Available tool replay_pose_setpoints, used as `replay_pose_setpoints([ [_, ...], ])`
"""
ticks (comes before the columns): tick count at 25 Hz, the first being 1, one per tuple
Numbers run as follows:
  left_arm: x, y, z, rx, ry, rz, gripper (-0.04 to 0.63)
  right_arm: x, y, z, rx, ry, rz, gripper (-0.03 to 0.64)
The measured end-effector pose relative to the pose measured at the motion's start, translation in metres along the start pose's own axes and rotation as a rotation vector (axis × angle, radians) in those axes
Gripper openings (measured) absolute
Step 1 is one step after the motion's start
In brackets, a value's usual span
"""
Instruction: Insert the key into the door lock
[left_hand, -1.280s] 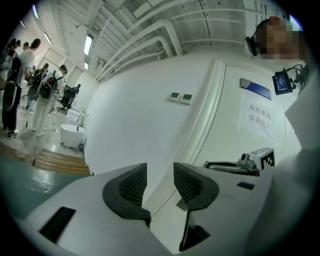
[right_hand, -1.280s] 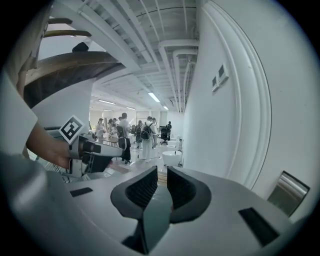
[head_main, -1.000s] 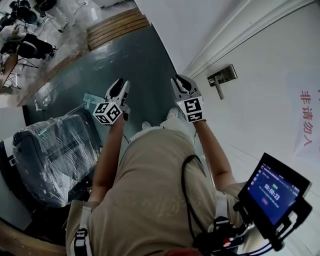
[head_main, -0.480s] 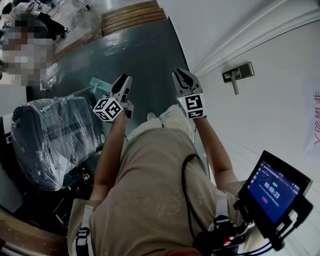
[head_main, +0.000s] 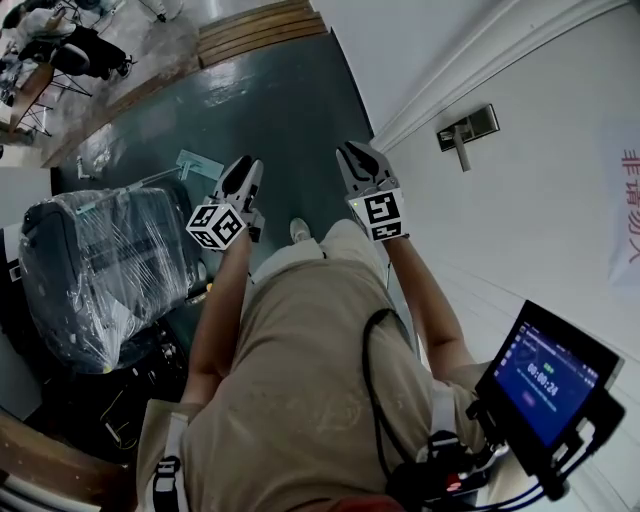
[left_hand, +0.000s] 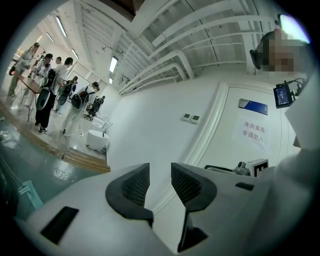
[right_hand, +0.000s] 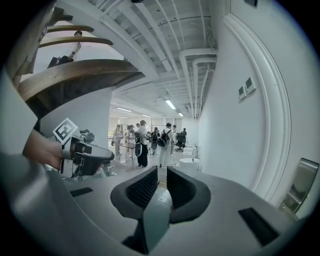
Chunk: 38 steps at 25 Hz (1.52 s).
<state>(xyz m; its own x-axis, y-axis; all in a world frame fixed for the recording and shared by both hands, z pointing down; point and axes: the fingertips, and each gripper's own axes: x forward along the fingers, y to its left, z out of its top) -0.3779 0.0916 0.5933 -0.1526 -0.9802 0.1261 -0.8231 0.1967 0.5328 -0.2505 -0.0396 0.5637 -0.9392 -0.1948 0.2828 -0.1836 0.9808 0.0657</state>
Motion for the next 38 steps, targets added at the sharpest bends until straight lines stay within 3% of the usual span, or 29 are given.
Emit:
replay_pose_setpoints([
  [5,-0.02,-0.019,-0.035,0.008,0.012,0.04,0.15,-0.032,0.009,-0.02,0.005,-0.009,0.044,0.061],
  [12,-0.051,-0.092,-0.079,0.037,-0.001,0.08,0.15,-0.12,0.004,-0.027,-0.069,-0.018,0.088,0.061],
  [15,-0.069,-0.124,-0.111,0.027,0.012,0.096,0.15,-0.161,0.007,-0.028,-0.108,-0.037,0.105,0.061],
  [23,-0.134,-0.185,-0.174,-0.016,-0.01,0.166,0.149,-0.233,0.027,-0.068,-0.084,-0.01,0.172,0.061],
  [30,-0.171,-0.195,-0.183,-0.013,-0.038,0.203,0.15,-0.246,0.051,-0.074,-0.103,-0.015,0.223,0.061],
  [38,-0.21,-0.158,-0.169,-0.027,-0.047,0.198,0.149,-0.24,0.089,-0.078,-0.101,0.041,0.197,0.06],
])
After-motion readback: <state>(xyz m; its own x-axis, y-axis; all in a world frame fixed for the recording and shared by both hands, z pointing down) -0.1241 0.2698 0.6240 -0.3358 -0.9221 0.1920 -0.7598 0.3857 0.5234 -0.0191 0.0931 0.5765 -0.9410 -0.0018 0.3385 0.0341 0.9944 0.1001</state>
